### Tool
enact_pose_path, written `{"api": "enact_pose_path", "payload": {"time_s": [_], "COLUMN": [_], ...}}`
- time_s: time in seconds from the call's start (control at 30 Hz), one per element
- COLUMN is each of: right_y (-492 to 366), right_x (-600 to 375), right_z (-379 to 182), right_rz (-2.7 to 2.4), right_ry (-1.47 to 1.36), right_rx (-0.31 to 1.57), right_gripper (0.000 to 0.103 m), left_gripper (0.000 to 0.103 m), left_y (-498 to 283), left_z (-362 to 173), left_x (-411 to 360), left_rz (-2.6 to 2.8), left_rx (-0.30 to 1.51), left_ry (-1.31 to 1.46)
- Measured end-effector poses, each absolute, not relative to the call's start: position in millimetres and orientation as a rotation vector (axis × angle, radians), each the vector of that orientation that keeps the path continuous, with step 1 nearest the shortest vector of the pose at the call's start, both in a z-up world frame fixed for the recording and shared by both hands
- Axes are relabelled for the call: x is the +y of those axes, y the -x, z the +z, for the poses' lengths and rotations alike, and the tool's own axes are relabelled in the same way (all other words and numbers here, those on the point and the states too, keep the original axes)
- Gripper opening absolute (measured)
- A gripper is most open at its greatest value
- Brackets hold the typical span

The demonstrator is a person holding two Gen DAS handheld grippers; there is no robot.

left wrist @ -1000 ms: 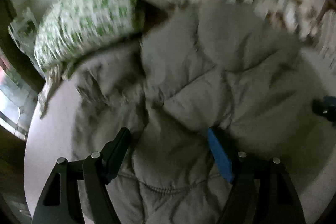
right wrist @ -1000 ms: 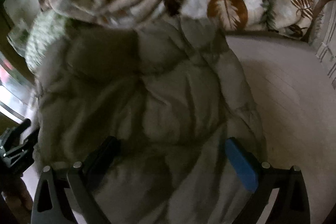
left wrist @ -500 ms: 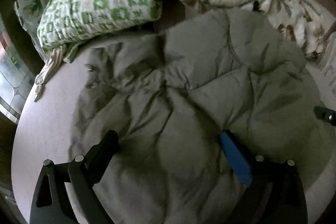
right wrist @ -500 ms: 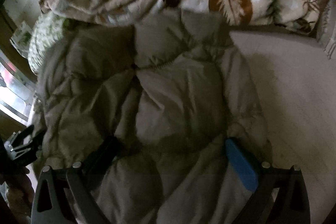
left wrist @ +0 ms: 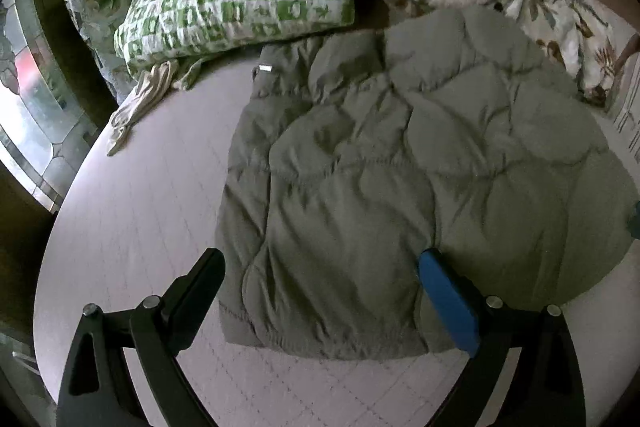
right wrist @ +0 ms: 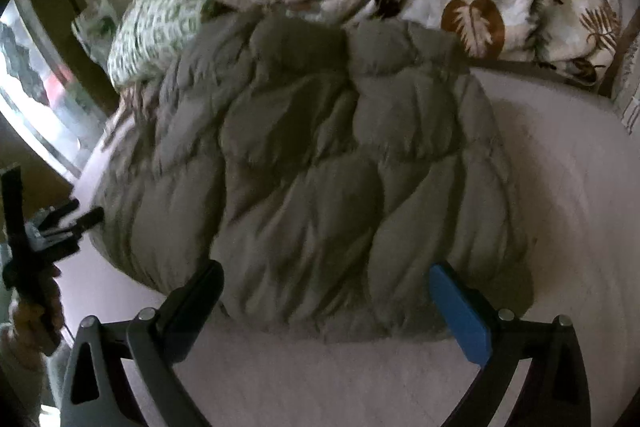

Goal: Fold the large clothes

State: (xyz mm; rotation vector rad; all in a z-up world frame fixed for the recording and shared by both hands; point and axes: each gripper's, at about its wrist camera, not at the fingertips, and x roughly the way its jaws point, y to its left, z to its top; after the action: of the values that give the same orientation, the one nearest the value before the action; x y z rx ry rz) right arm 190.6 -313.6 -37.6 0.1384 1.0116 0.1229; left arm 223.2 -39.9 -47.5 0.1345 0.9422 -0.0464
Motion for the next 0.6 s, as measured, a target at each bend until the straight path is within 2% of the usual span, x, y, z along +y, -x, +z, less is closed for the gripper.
{"api": "enact_pose_path", "payload": {"time_s": [0.27, 0.5, 0.6], "right_y": [-204, -218, -239], "right_x": [-307, -300, -293], "right_z": [-68, -30, -37], "right_rz": [0.070, 0.111, 0.110], "right_ry": [-0.057, -0.135, -0.124], "right_rx": [1.047, 0.995, 1.014], "right_gripper": [0.103, 0.103, 0.103], "left_gripper": [0.098, 0.098, 0.098], "left_y": [-228, -228, -228], "left_z": [-65, -67, -67], "left_x": [-40, -43, -43], "left_rz": [-0.033, -0.030, -0.033], "left_rx": [0.970, 0.958, 0.955], "left_ry": [-0.117, -0.136, -0.136]}}
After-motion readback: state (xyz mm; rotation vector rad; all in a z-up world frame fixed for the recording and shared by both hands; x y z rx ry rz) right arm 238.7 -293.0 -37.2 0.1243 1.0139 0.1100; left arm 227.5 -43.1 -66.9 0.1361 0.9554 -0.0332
